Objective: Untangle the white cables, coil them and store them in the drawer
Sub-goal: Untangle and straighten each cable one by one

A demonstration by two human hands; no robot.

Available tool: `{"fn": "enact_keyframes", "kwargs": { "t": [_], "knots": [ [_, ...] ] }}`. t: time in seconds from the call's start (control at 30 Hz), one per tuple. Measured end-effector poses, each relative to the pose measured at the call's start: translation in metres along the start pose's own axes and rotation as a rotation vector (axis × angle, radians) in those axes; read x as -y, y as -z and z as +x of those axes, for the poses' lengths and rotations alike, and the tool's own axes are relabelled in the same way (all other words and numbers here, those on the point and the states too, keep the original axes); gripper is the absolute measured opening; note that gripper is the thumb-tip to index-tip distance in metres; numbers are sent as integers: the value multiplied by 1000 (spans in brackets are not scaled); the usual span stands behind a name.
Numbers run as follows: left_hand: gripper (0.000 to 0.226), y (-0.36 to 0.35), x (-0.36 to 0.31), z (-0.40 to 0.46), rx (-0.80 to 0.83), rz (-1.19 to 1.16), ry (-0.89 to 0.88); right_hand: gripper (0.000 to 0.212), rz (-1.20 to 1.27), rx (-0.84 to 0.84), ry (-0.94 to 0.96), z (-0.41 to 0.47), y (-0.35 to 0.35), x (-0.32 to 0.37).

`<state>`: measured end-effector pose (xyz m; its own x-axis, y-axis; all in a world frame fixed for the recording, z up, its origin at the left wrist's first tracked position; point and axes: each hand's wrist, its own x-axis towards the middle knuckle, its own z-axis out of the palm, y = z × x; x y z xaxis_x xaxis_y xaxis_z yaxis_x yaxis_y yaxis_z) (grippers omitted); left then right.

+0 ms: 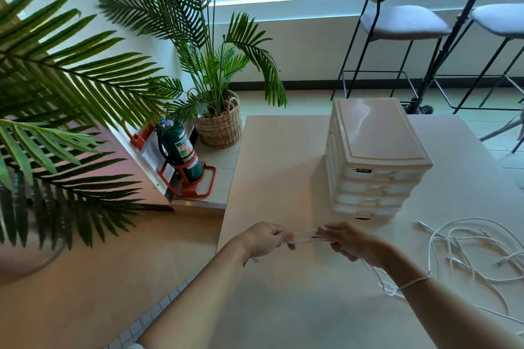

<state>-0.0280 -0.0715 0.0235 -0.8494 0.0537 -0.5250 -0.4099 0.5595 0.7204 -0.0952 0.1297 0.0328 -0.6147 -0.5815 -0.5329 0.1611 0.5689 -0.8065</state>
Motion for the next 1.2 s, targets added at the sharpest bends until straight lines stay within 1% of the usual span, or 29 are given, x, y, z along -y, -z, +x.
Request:
{"fn": "enact_keyframes", "kwargs": {
  "t": [0.1,0.23,0.3,0.37,0.43,0.53,0.6,0.67,0.77,0.83,0.9,0.97,1.03,1.2],
  "knots": [
    [29,0,3,2,-49,66,-11,30,-12,18,-34,2,0,5],
    [32,1,4,1,-74,66,-23,37,-122,141,-92,1,-2,13],
    [31,1,1,0,-66,81,-23,39,-122,185,-111,3,-5,16],
    [28,1,-2,-1,-62,91,-23,37,-86,190,-123,5,-8,17],
    [31,1,-4,-1,-76,112,-27,37,-71,186,-124,5,-12,16],
    [33,4,-5,-1,-101,193,-47,38,-134,189,-143,4,-19,13],
    [33,4,-5,-1,-103,210,-53,38,-213,151,-140,4,-18,12],
    [32,3,-10,-3,-73,192,-56,38,-271,30,-107,8,-12,12],
    [31,-3,-19,-8,36,92,-51,40,-277,-173,-41,15,-4,13],
    [31,-3,-23,-10,70,93,-43,40,-297,-236,14,15,-4,14],
    [31,2,-20,-8,28,199,-51,38,-374,-186,39,9,-9,13],
    [30,8,-15,-6,-45,259,-40,34,-426,-29,22,4,-18,10],
    [29,8,-13,-3,-75,285,-39,31,-376,100,-15,0,-20,8],
    [28,3,-15,-4,-29,286,-34,28,-206,179,-87,-2,1,8]
  ]
}}
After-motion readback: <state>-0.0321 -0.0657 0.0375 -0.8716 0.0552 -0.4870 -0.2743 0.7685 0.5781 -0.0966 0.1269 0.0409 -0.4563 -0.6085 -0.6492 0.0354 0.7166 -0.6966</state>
